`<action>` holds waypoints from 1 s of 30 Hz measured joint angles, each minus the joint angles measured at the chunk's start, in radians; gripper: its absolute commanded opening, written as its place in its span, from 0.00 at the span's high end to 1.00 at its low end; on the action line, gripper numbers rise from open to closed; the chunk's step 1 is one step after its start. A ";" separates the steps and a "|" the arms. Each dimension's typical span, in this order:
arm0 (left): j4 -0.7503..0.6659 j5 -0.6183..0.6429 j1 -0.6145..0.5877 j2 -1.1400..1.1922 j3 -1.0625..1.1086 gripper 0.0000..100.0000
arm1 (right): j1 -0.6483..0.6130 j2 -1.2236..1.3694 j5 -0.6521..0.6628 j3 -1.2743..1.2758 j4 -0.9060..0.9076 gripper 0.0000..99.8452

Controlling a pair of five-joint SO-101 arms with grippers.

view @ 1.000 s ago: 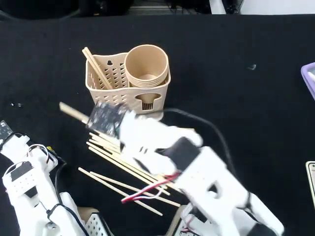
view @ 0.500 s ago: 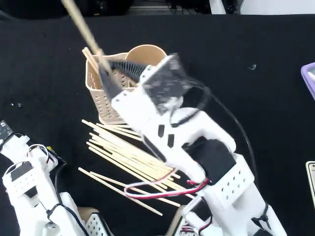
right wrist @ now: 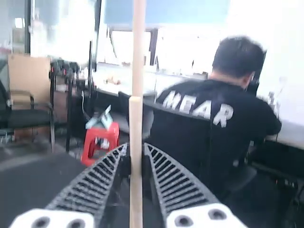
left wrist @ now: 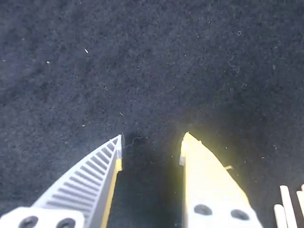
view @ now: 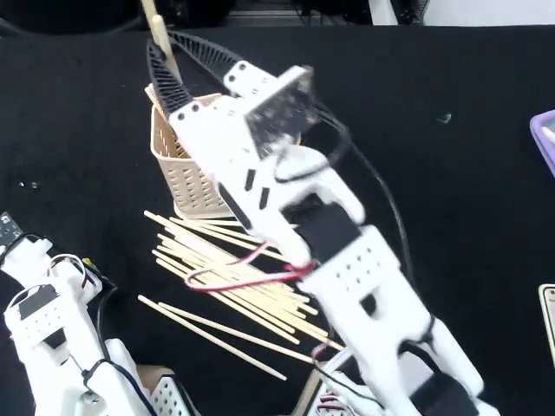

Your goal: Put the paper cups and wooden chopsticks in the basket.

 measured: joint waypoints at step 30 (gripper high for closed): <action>0.000 0.000 0.000 0.000 0.000 0.79 | 0.006 -0.114 -0.064 0.206 0.229 0.89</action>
